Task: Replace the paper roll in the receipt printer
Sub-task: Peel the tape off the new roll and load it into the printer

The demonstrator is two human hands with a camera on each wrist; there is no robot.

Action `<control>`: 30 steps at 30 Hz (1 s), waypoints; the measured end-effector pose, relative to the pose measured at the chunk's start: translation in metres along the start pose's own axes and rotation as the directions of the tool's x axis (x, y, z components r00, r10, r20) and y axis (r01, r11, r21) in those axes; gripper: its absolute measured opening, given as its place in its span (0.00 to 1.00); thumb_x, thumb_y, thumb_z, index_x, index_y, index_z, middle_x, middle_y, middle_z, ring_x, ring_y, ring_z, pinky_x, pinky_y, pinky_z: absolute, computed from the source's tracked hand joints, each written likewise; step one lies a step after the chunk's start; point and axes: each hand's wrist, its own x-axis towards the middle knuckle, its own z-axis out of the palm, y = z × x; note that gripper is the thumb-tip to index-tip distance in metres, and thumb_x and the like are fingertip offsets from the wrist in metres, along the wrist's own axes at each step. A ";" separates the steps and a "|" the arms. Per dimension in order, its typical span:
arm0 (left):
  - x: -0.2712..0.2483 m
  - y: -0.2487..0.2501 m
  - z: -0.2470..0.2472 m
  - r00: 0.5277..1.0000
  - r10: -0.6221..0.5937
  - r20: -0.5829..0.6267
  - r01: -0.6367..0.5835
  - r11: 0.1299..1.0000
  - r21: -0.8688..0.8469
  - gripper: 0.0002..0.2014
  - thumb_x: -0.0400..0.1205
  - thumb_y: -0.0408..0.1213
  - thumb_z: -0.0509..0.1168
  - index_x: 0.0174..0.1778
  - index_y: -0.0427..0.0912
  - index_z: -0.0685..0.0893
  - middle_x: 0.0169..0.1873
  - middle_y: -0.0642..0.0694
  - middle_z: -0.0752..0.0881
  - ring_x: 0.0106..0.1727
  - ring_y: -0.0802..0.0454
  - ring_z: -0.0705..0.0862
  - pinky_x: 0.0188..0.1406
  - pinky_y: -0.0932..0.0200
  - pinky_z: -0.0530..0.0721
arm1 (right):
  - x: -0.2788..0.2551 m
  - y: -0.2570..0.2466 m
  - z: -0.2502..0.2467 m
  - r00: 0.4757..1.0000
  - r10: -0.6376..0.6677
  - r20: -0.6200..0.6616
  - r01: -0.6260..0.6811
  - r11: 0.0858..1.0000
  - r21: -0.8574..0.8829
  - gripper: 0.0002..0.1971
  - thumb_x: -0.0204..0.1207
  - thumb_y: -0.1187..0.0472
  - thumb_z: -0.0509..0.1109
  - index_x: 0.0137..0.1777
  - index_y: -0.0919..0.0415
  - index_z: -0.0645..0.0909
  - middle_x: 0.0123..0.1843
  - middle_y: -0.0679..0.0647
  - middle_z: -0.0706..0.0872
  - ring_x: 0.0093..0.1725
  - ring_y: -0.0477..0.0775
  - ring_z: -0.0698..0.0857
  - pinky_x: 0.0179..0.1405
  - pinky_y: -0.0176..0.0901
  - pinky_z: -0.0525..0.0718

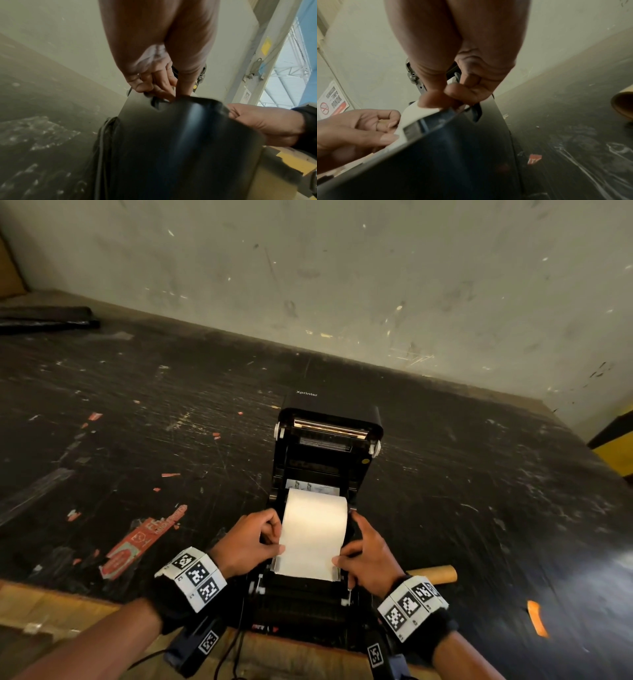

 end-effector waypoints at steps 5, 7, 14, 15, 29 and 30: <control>0.001 0.002 -0.001 0.997 0.004 0.076 -0.008 0.999 0.041 0.13 0.70 0.30 0.75 0.35 0.46 0.76 0.29 0.49 0.87 0.32 0.62 0.84 0.39 0.65 0.80 | -0.001 -0.004 -0.005 0.999 -0.012 -0.030 0.013 0.999 0.029 0.46 0.73 0.70 0.73 0.81 0.47 0.48 0.43 0.59 0.91 0.23 0.49 0.84 0.23 0.38 0.85; 0.000 0.003 -0.003 0.999 -0.001 0.049 0.000 1.000 0.022 0.11 0.70 0.31 0.75 0.35 0.45 0.77 0.31 0.48 0.88 0.34 0.61 0.86 0.40 0.64 0.83 | -0.001 -0.005 -0.006 1.000 -0.012 -0.004 0.012 1.000 0.017 0.46 0.73 0.70 0.73 0.81 0.47 0.46 0.44 0.59 0.90 0.23 0.49 0.83 0.23 0.37 0.84; -0.002 0.000 0.000 1.000 0.015 -0.010 -0.015 1.000 0.011 0.11 0.71 0.30 0.74 0.34 0.45 0.77 0.31 0.46 0.88 0.34 0.60 0.86 0.36 0.65 0.81 | -0.005 -0.004 -0.005 0.999 -0.033 -0.012 0.033 0.999 0.000 0.48 0.73 0.71 0.73 0.81 0.47 0.43 0.43 0.57 0.90 0.26 0.48 0.86 0.25 0.38 0.86; -0.002 0.000 0.000 1.000 0.017 0.021 -0.018 0.999 0.032 0.11 0.71 0.30 0.74 0.34 0.46 0.77 0.32 0.47 0.88 0.35 0.60 0.85 0.37 0.65 0.82 | -0.005 -0.004 -0.005 0.999 -0.042 -0.031 0.042 0.999 -0.003 0.49 0.72 0.71 0.73 0.81 0.46 0.43 0.43 0.57 0.91 0.26 0.48 0.86 0.26 0.39 0.86; -0.026 0.007 0.004 0.949 0.311 -0.050 -0.254 0.849 0.463 0.08 0.75 0.50 0.62 0.43 0.51 0.80 0.38 0.57 0.81 0.42 0.61 0.77 0.44 0.58 0.79 | -0.030 0.009 0.004 0.904 -0.391 -0.174 0.291 0.859 -0.422 0.24 0.71 0.54 0.76 0.66 0.46 0.76 0.45 0.44 0.80 0.39 0.44 0.81 0.46 0.42 0.87; -0.029 0.006 0.005 0.932 0.359 0.043 -0.335 0.813 0.475 0.12 0.76 0.54 0.60 0.46 0.51 0.81 0.41 0.58 0.82 0.46 0.62 0.76 0.48 0.62 0.74 | -0.034 0.011 0.007 0.896 -0.431 -0.108 0.342 0.824 -0.451 0.19 0.70 0.50 0.75 0.62 0.47 0.81 0.49 0.44 0.80 0.43 0.42 0.80 0.49 0.41 0.85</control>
